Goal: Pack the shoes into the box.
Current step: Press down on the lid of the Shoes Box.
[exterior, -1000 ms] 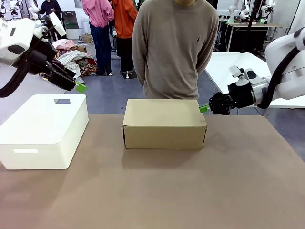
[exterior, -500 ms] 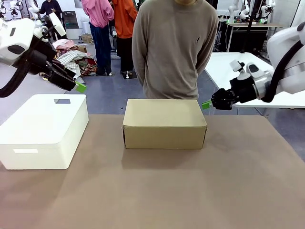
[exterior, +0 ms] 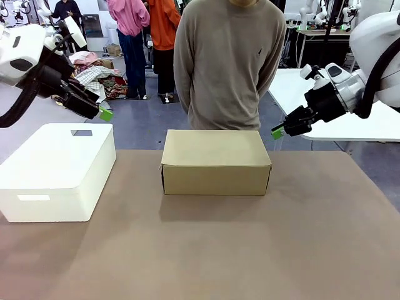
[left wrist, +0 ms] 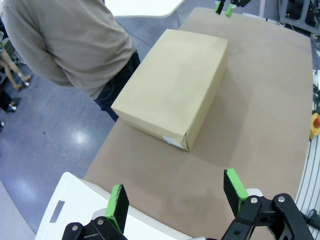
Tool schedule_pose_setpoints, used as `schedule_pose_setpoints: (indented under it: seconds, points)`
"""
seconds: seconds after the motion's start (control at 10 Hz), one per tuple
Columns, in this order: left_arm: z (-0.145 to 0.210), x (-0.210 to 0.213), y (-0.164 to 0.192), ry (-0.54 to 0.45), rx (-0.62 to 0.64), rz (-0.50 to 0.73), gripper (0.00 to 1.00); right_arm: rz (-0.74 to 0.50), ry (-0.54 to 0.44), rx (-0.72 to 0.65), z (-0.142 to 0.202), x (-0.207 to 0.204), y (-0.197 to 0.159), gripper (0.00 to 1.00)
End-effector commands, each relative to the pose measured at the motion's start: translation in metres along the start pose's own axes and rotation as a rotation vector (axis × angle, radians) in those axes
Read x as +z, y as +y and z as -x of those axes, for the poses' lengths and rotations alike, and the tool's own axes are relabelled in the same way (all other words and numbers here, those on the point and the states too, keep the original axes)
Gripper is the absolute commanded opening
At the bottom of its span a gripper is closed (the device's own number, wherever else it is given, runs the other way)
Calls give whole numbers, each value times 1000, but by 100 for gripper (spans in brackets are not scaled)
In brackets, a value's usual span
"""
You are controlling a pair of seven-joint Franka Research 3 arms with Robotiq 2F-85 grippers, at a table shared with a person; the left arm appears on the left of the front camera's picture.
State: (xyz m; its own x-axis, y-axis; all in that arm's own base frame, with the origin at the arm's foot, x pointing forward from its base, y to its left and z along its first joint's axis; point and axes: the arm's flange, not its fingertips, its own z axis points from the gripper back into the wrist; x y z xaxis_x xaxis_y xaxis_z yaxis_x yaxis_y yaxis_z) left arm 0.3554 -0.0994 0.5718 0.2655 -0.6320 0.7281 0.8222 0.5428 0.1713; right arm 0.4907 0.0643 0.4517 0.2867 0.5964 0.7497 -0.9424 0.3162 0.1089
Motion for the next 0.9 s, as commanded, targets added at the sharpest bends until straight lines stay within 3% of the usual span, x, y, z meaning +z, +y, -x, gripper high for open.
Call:
schedule_pose_setpoints:
  seconds: [0.0, 0.3, 0.8]
  points:
    - [1, 0, 1, -14, -8, 16, 100, 33, 84, -65, -7, 4, 15, 99]
    - [1, 0, 1, -14, -8, 16, 100, 103, 208, -121, -13, 12, 29, 100]
    - [1, 0, 1, -14, -8, 16, 100, 126, 241, -122, -34, 34, 50, 100]
